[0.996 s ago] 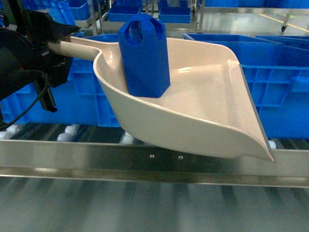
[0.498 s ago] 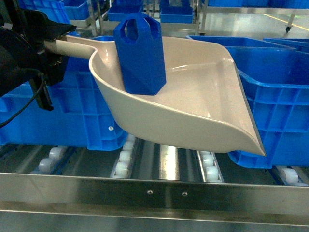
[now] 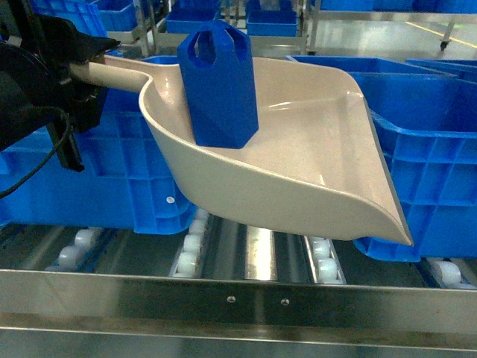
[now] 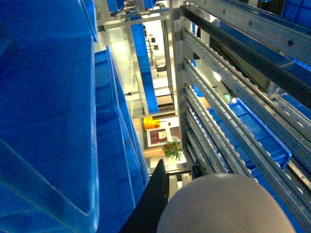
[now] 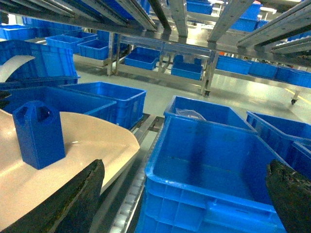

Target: Place part in tray to right shelf

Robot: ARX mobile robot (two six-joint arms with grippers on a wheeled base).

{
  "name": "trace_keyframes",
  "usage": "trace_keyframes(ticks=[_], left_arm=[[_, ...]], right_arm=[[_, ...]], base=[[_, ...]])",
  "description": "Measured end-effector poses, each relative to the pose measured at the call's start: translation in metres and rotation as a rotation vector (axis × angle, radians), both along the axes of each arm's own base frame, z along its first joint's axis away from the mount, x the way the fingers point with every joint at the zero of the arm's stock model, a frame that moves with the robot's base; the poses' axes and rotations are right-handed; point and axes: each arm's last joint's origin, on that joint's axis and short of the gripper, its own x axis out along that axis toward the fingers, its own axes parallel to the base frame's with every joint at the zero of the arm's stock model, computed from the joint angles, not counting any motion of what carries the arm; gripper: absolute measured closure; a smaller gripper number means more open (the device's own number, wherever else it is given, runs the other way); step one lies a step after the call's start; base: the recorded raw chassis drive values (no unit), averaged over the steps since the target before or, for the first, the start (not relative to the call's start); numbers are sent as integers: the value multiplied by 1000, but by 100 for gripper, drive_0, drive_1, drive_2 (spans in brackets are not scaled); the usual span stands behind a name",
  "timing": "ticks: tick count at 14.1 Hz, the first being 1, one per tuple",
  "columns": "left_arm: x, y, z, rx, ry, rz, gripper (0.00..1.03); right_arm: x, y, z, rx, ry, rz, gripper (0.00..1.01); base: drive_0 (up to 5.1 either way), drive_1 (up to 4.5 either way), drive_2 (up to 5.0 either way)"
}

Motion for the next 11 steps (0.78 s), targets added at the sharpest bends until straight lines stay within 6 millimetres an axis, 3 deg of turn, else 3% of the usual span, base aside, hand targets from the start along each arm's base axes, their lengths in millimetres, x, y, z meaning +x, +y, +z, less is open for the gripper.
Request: trace_keyframes(ticks=[11], left_arm=[[0, 0, 0, 0, 0, 0, 91]], right_arm=[[0, 0, 0, 0, 0, 0, 3]], base=[[0, 0, 0]])
